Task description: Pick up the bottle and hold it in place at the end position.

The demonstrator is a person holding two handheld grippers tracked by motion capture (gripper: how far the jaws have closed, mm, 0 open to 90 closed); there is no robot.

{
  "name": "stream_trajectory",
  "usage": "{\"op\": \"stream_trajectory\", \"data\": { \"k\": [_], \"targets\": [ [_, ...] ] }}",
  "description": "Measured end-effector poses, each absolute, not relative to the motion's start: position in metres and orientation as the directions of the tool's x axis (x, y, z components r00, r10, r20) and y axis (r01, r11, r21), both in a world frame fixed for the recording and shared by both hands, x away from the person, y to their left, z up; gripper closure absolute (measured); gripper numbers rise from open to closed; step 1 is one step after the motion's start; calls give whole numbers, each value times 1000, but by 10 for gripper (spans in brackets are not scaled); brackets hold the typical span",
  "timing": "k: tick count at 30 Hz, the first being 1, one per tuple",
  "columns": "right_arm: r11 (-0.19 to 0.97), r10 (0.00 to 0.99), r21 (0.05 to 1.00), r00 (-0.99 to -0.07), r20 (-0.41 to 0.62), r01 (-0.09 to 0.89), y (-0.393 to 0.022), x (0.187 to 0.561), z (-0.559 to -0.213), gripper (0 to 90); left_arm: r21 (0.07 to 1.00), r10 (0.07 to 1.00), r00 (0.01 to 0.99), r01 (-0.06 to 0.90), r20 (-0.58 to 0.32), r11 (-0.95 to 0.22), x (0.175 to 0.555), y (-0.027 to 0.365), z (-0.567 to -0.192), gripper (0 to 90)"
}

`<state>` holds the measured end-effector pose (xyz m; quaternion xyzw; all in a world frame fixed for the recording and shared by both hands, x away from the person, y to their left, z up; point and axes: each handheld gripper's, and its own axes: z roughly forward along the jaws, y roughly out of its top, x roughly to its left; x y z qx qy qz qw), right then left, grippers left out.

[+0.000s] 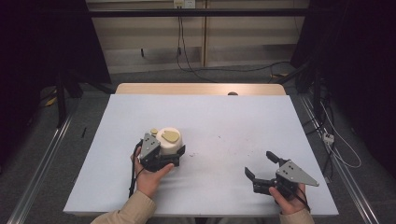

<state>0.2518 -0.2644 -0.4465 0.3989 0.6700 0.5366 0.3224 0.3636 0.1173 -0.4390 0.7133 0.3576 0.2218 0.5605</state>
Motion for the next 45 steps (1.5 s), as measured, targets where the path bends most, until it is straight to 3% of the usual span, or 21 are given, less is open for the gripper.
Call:
{"op": "stream_trajectory", "data": {
  "k": [45],
  "targets": [
    [105,878,978,-479,-5,182,-265,252,-446,48,957,723,684,265,-97,-122,403,82,-434,55]
  ]
}}
